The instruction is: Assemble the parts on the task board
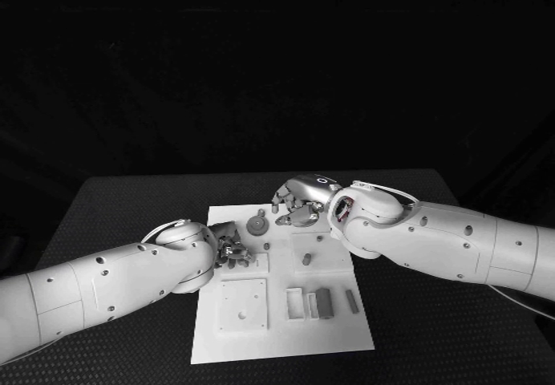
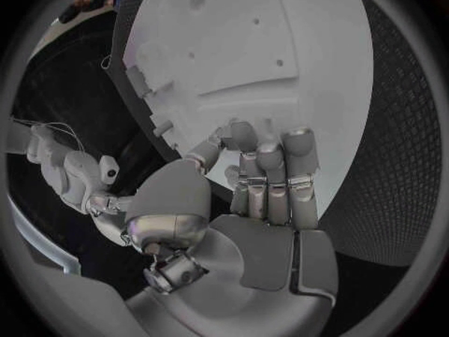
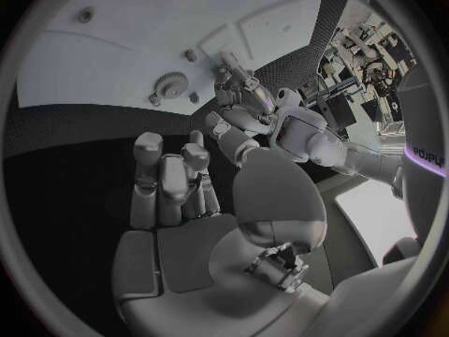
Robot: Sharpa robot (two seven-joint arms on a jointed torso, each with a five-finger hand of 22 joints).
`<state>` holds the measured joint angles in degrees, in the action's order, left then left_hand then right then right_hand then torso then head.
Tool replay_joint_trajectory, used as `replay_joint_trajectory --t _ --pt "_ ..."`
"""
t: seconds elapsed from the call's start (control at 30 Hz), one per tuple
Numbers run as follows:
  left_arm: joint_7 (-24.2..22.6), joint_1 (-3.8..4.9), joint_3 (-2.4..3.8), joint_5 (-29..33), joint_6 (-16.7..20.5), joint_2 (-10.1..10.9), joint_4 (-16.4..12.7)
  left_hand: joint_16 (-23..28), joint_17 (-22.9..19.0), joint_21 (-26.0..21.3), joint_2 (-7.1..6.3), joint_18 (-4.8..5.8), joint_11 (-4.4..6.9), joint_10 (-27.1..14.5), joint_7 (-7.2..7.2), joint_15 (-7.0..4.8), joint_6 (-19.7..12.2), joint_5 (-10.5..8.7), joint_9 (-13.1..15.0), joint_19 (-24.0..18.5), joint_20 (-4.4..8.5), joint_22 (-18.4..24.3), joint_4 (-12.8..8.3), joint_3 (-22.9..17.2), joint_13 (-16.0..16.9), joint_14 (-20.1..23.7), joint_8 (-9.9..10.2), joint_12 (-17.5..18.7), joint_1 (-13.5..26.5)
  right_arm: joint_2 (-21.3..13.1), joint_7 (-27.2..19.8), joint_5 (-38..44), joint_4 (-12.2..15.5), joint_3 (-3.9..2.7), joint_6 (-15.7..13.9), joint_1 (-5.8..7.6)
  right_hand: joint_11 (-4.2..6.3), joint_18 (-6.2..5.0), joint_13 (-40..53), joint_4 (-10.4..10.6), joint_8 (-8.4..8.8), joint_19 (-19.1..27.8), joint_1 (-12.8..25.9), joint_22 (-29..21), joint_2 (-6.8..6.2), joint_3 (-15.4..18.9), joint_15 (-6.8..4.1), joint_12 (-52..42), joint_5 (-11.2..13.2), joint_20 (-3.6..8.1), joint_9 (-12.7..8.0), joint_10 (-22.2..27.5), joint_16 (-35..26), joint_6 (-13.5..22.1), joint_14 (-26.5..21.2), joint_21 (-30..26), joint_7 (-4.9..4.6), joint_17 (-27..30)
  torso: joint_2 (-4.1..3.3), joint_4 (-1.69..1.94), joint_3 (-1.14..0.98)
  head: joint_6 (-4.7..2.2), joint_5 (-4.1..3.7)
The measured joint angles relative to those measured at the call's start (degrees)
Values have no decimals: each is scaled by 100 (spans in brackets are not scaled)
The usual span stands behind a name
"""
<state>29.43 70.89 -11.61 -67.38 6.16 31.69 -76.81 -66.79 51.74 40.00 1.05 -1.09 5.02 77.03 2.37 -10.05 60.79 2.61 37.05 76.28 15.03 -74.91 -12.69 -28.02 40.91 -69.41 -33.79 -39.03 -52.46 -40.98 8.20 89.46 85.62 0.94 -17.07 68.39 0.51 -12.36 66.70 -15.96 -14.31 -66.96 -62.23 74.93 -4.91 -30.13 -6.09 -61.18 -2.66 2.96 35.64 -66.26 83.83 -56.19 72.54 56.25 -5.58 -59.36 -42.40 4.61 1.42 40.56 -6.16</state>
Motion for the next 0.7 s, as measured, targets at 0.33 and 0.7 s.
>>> replay_joint_trajectory --t 0.33,0.7 --pt "-4 -12 1 -59 25 -4 -3 0 -18 22 -10 0 0 1 -1 0 1 0 5 1 -1 0 1 1 -10 0 0 0 10 0 0 0 1 0 5 0 0 0 0 0 0 1 0 0 0 0 0 0 0 -1 0 0 0 -1 0 0 1 4 1 3 -1 1 -1" --pt "-9 -21 -3 -72 63 -1 13 -52 -105 23 -177 0 3 19 -33 -13 33 6 43 -24 22 0 63 63 -46 -9 0 -23 160 -3 2 0 1 0 7 0 0 0 0 0 0 1 0 0 0 0 0 0 0 -3 0 0 0 10 0 0 -11 11 -1 -3 -4 -13 3"
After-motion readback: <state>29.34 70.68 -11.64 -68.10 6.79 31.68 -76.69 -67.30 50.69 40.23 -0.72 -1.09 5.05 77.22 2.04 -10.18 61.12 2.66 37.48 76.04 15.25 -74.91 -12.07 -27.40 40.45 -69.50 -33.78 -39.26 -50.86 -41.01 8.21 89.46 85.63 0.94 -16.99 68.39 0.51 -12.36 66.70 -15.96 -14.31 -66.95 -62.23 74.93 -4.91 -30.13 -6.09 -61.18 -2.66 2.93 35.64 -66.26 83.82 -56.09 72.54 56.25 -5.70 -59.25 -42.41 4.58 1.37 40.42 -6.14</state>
